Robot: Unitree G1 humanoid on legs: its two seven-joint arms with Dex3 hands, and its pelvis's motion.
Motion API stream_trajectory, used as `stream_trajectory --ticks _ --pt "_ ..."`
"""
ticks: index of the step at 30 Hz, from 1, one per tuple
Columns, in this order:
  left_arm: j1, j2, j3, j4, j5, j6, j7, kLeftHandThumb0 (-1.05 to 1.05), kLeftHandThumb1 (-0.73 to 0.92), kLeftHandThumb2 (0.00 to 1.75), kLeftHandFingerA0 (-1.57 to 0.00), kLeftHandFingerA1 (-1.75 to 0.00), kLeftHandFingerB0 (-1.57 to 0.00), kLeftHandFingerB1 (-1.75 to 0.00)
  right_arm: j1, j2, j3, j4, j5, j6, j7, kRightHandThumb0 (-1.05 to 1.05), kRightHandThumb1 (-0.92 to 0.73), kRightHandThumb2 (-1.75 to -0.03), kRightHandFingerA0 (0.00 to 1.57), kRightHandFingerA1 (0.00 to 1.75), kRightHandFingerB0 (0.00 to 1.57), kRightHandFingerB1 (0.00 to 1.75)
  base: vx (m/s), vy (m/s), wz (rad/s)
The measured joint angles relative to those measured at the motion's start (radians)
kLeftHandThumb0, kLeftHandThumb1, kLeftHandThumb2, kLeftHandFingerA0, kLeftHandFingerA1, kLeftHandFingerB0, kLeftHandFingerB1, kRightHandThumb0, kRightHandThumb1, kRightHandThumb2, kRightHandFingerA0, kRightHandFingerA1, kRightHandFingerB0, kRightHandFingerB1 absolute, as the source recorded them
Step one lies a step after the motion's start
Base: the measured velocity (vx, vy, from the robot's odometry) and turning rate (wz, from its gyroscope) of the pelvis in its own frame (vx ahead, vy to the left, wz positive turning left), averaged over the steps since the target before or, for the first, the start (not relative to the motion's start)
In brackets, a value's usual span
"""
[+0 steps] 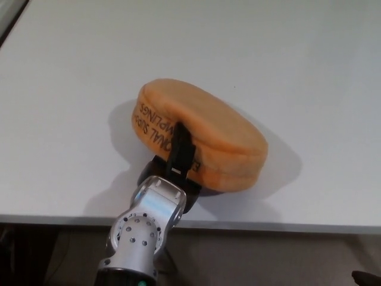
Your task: A soft plate is kept in the center of the table close to the robot and the robot uses its left hand to pick up the plate, turns it upside down and places it back on the table
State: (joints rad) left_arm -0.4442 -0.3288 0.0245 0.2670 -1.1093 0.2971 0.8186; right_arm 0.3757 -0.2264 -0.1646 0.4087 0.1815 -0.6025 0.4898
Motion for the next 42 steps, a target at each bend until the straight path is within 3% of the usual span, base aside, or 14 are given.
stream_trajectory --ticks 2,3,5,6,12,14,15,18,19,20,21,22,31,42 --pt "0.000 0.000 -0.003 -0.010 -0.005 0.004 0.009 -0.41 0.75 0.62 -0.97 -1.75 -0.51 -1.29 -0.002 0.000 0.001 0.002 -0.003 0.000 -0.003 -0.48 -0.85 -0.65 0.49 0.52 0.31 0.41 0.00 0.000 0.00" --pt "0.000 0.000 -0.004 -0.018 -0.009 0.008 0.017 -0.44 0.58 0.98 -1.21 -1.39 -0.66 -1.00 -0.004 0.001 0.002 0.004 -0.006 0.001 -0.004 -0.51 -0.67 -0.98 0.43 0.61 0.26 0.53 0.00 0.000 0.00" --pt "-0.001 0.000 -0.004 -0.025 -0.014 0.010 0.025 -0.44 0.58 0.97 -1.21 -1.39 -0.67 -1.02 -0.007 0.002 0.003 0.005 -0.008 0.002 -0.005 -0.49 -0.85 -0.65 0.48 0.52 0.31 0.41 0.00 0.000 0.00" --pt "-0.001 0.000 -0.005 -0.027 -0.016 0.011 0.029 -0.41 0.73 0.66 -0.95 -1.75 -0.51 -1.07 -0.008 0.002 0.003 0.005 -0.009 0.003 -0.005 -0.50 -0.84 -0.65 0.48 0.52 0.31 0.41 0.00 0.000 0.00" --pt "-0.001 0.000 -0.011 -0.032 -0.026 0.020 0.056 -0.42 0.76 0.62 -0.98 -1.75 -0.47 -0.93 -0.018 0.003 0.003 0.005 -0.016 0.009 -0.007 -0.51 -0.84 -0.65 0.47 0.51 0.31 0.42 0.00 0.000 0.00" --pt "0.000 0.000 -0.013 -0.033 -0.029 0.021 0.061 -0.44 0.77 0.63 -1.01 -1.75 -0.46 -1.50 -0.020 0.003 0.003 0.005 -0.017 0.010 -0.007 -0.52 -0.84 -0.65 0.48 0.52 0.31 0.41 0.00 0.000 0.00" --pt "0.000 0.000 -0.015 -0.033 -0.032 0.022 0.064 -0.44 0.77 0.63 -1.01 -1.75 -0.46 -1.50 -0.020 0.004 0.004 0.005 -0.016 0.011 -0.007 -0.52 -0.84 -0.65 0.48 0.52 0.31 0.41 0.00 0.000 0.00" --pt "0.002 -0.001 -0.018 -0.031 -0.040 0.029 0.072 -0.42 0.76 0.63 -1.00 -1.75 -0.48 -1.34 -0.024 0.005 0.003 0.004 -0.017 0.014 -0.007 -0.54 -0.83 -0.65 0.51 0.51 0.32 0.41 0.00 0.000 0.00" --pt "0.003 -0.001 -0.021 -0.031 -0.042 0.032 0.073 -0.43 0.76 0.63 -1.01 -1.75 -0.48 -1.26 -0.024 0.005 0.003 0.003 -0.017 0.015 -0.008 -0.58 -0.68 -1.00 0.46 0.61 0.27 0.53 0.00 0.000 0.00" --pt "0.004 -0.001 -0.026 -0.031 -0.044 0.035 0.075 -0.45 0.65 1.03 -1.23 -1.38 -0.61 -0.88 -0.025 0.005 0.003 0.003 -0.017 0.016 -0.010 -0.55 -0.83 -0.65 0.52 0.51 0.33 0.41 0.00 0.000 0.00" --pt "0.005 -0.001 -0.030 -0.030 -0.046 0.038 0.075 -0.45 0.65 1.03 -1.23 -1.38 -0.61 -0.88 -0.026 0.005 0.003 0.002 -0.018 0.017 -0.011 -0.55 -0.83 -0.65 0.52 0.51 0.33 0.41 0.00 0.000 0.00" --pt "0.007 -0.001 -0.035 -0.030 -0.048 0.041 0.076 -0.42 0.75 0.62 -1.01 -1.75 -0.58 -0.91 -0.027 0.005 0.003 0.001 -0.018 0.018 -0.012 -0.52 -0.84 -0.65 0.52 0.51 0.33 0.41 0.00 0.000 0.00" --pt "0.009 -0.002 -0.085 0.006 -0.053 0.066 0.078 -0.47 0.76 0.63 -1.07 -1.75 -0.60 -1.58 -0.046 0.005 0.003 0.000 -0.020 0.018 -0.021 -0.54 -0.87 -0.66 0.42 0.50 0.35 0.38 0.00 0.000 0.00" --pt "0.007 -0.002 -0.119 0.051 -0.055 0.087 0.070 -0.50 0.71 0.62 -1.02 -1.75 -0.59 -1.35 -0.072 0.005 0.003 0.000 -0.022 0.019 -0.024 -0.49 -0.88 -0.66 0.47 0.49 0.27 0.38 0.00 0.000 0.00"
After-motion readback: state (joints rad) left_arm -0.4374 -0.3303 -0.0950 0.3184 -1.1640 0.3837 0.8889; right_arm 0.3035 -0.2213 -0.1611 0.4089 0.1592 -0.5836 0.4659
